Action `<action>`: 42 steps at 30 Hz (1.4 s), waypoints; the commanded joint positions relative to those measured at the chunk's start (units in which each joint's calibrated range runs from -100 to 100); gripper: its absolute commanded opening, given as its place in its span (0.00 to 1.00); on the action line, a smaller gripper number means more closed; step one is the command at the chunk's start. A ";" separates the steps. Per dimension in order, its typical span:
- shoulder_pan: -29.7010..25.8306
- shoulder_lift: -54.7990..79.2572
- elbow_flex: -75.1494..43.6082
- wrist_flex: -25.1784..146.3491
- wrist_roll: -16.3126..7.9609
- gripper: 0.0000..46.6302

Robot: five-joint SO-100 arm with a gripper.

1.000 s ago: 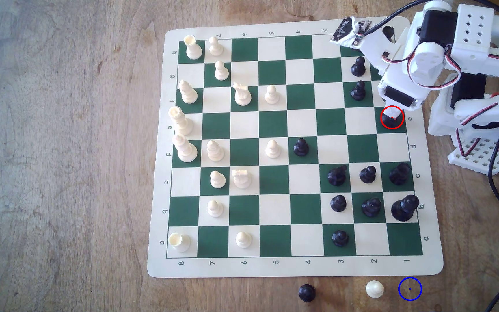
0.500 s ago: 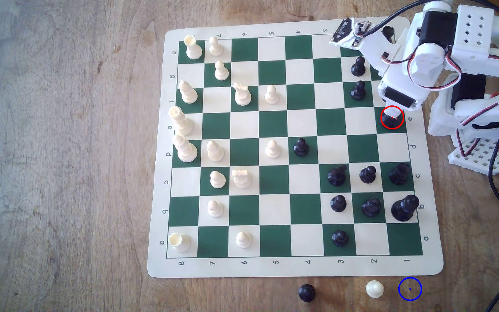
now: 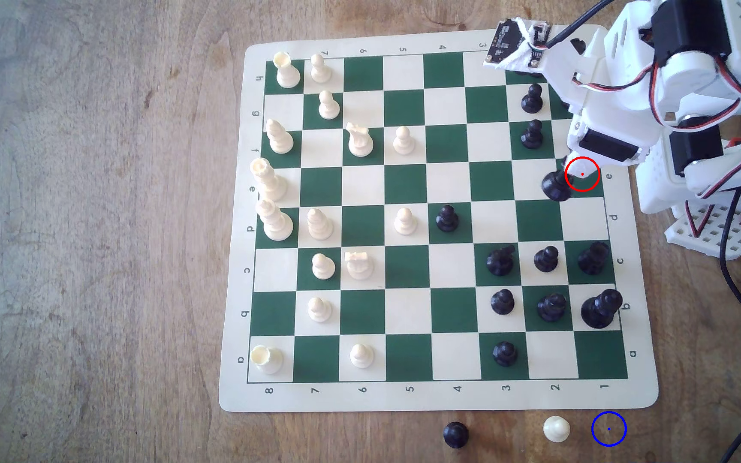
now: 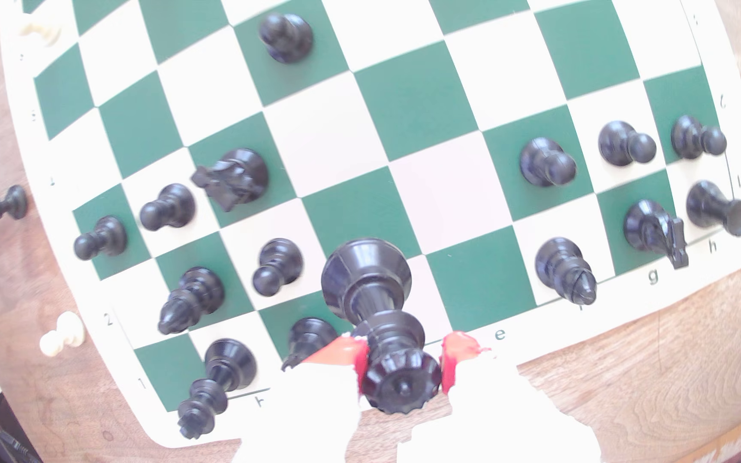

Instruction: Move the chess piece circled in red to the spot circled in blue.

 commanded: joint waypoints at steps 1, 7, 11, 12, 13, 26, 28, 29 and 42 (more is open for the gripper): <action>-5.85 4.97 -14.71 2.61 -0.54 0.00; -11.32 7.35 -19.61 3.35 -0.49 0.00; -17.11 6.50 -19.43 3.35 -0.59 0.00; -20.24 6.25 -19.06 3.35 -0.59 0.00; -21.88 6.08 -18.97 3.35 -0.63 0.00; -38.94 11.94 -19.70 1.38 -1.42 0.00; -39.56 12.78 -19.70 0.56 -1.47 0.00; -40.11 14.06 -19.61 -0.67 -1.47 0.00; -46.91 27.64 -19.79 -8.94 -2.00 0.00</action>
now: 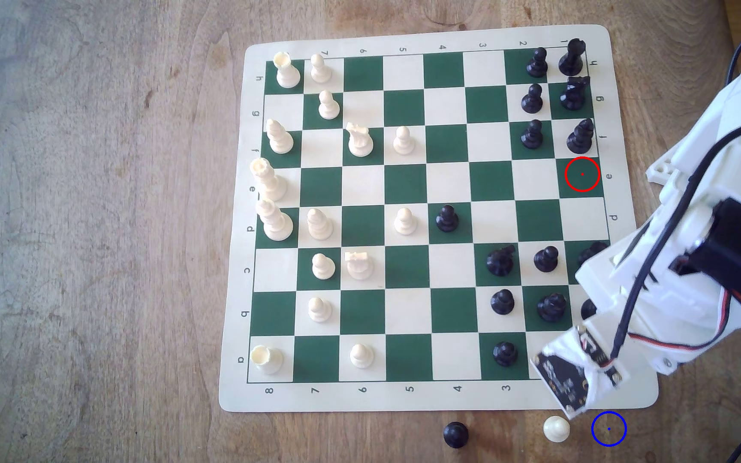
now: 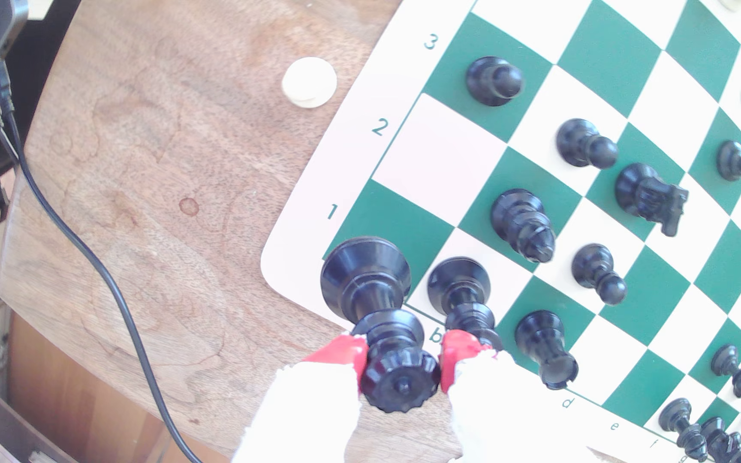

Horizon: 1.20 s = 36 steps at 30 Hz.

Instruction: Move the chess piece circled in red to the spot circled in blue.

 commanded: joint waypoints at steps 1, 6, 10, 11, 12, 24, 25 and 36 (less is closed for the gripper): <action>-2.16 1.00 -4.51 -1.86 -0.34 0.00; -3.02 4.14 -4.51 -4.40 -0.39 0.00; -3.80 7.37 -5.97 -6.03 -0.44 0.00; -3.80 8.13 -6.60 -6.20 -0.49 0.00; -3.88 8.98 -7.42 -6.36 -0.49 0.00; -6.30 20.10 -15.76 -7.10 -0.63 0.00; -6.54 20.61 -16.39 -7.02 -0.59 0.00; -7.09 24.77 -16.75 -9.39 -0.63 0.00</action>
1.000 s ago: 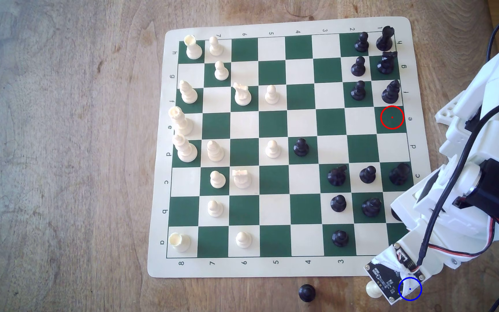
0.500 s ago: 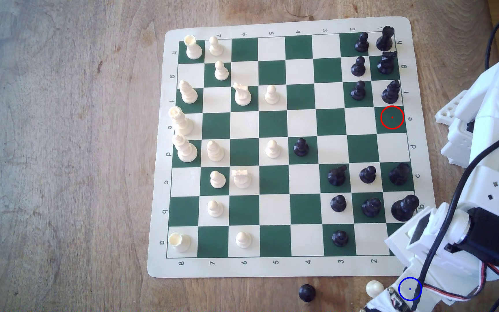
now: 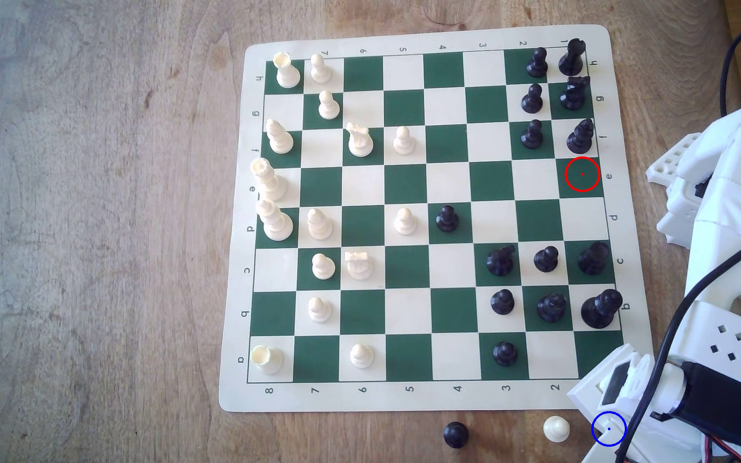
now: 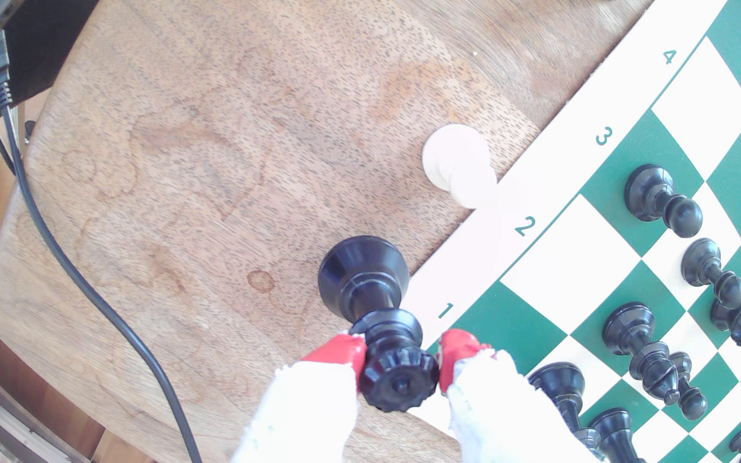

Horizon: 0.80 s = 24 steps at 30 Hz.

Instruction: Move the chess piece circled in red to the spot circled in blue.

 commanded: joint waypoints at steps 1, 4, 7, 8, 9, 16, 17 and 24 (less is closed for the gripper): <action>-0.23 -0.36 -3.92 -0.63 0.05 0.00; -0.23 0.40 -4.10 -1.29 0.05 0.00; -0.23 0.83 -4.28 -1.53 0.05 0.00; -0.23 1.00 -4.28 -1.70 0.00 0.00; -0.23 1.34 -4.28 -1.86 0.05 0.00; -0.07 2.61 -5.37 -1.70 0.05 0.00; -0.07 2.61 -5.37 -1.70 0.05 0.00; -0.07 3.54 -5.28 -1.53 0.24 0.08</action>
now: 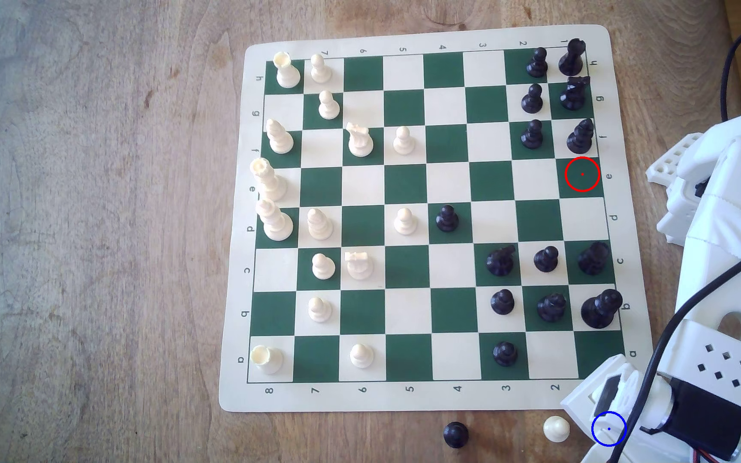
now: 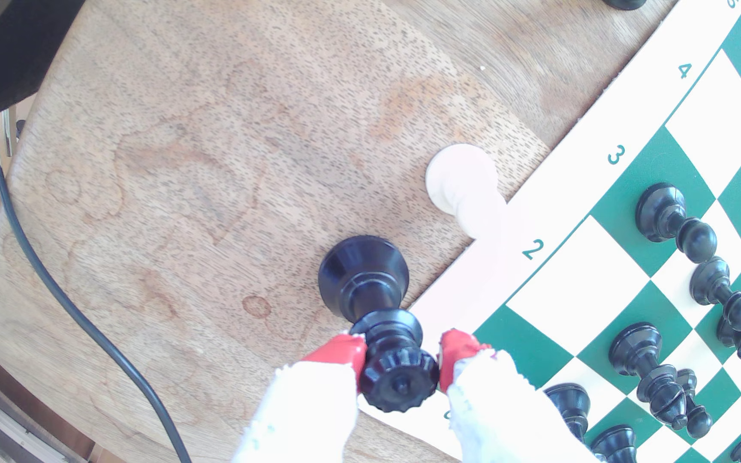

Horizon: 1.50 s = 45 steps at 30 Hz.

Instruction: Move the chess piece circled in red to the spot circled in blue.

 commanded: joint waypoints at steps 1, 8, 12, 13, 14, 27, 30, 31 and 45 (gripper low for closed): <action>-0.07 -0.31 -4.02 -0.02 0.15 0.08; -0.15 0.79 -3.74 0.64 0.34 0.14; -0.23 0.79 -3.93 1.95 0.63 0.31; -0.31 0.71 -3.93 2.11 0.63 0.33; -0.31 0.71 -3.93 2.27 0.63 0.36; -0.54 -2.60 -3.47 5.63 0.83 0.51; -0.23 -3.87 -7.73 10.05 0.83 0.52; -0.23 -3.96 -8.64 11.28 0.83 0.51; -0.38 -14.91 -8.10 20.87 0.44 0.50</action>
